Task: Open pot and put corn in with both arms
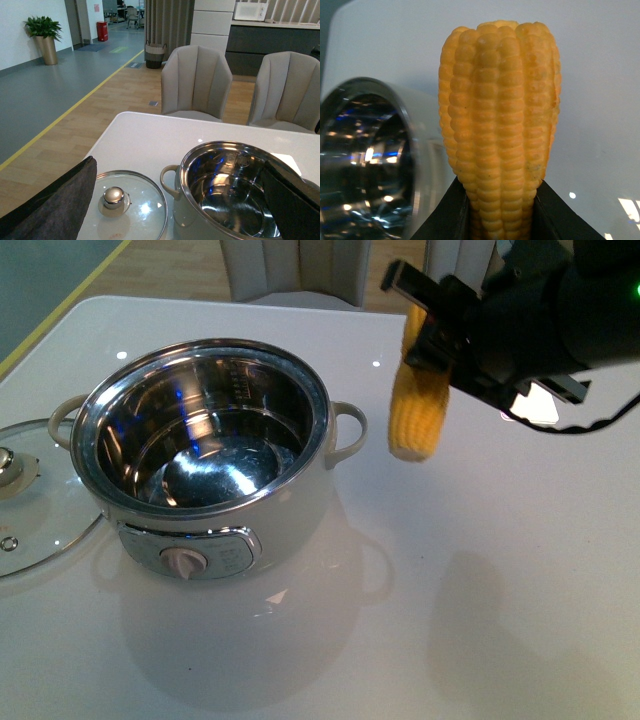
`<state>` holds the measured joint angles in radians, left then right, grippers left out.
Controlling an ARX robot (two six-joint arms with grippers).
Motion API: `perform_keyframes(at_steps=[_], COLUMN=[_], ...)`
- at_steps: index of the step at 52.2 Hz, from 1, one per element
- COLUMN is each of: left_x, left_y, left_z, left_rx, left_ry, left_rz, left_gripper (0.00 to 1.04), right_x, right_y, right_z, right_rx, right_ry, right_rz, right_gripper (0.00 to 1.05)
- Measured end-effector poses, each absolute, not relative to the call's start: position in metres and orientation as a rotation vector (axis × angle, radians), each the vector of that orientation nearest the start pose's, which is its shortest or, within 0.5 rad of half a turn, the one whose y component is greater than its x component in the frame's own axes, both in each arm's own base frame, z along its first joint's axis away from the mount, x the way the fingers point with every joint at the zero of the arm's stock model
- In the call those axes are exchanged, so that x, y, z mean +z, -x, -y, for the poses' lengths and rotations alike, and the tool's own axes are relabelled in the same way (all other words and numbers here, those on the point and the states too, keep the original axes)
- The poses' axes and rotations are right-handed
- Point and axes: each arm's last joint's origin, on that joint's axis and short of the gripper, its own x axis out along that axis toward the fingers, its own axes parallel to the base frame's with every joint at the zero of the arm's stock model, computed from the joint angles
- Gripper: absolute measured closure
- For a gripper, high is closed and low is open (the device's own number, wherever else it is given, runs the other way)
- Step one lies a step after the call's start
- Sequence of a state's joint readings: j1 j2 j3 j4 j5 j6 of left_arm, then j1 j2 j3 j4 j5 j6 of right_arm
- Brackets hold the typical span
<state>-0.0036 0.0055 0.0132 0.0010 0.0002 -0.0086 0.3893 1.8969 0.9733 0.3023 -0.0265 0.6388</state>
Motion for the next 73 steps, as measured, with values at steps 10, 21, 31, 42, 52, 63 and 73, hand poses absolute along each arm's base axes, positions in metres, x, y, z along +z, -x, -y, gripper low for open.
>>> perform_keyframes(at_steps=[10, 21, 31, 42, 52, 63, 73], left_x=[0.168, 0.168, 0.168, 0.168, 0.168, 0.168, 0.168], left_y=[-0.097, -0.097, -0.097, -0.097, -0.097, -0.097, -0.097], left_z=[0.0, 0.0, 0.0, 0.0, 0.0, 0.0, 0.0], left_rx=[-0.003, -0.003, -0.003, -0.003, -0.003, -0.003, -0.004], left_ry=[0.009, 0.009, 0.009, 0.009, 0.009, 0.009, 0.009], left_rz=[0.009, 0.009, 0.009, 0.009, 0.009, 0.009, 0.009], left_gripper=[0.07, 0.07, 0.07, 0.07, 0.07, 0.07, 0.07], right_x=[0.167, 0.168, 0.163, 0.154, 0.144, 0.128, 0.119], right_y=[-0.363, -0.382, -0.39, -0.39, -0.391, -0.39, -0.386], right_z=[-0.184, -0.203, -0.221, -0.251, -0.265, -0.276, -0.286], right_rx=[0.269, 0.296, 0.293, 0.331, 0.331, 0.325, 0.334], right_ry=[-0.634, -0.733, -0.758, -0.761, -0.732, -0.7, -0.659], right_rz=[-0.703, -0.742, -0.781, -0.834, -0.884, -0.944, -0.984], right_gripper=[0.85, 0.85, 0.85, 0.85, 0.86, 0.86, 0.86])
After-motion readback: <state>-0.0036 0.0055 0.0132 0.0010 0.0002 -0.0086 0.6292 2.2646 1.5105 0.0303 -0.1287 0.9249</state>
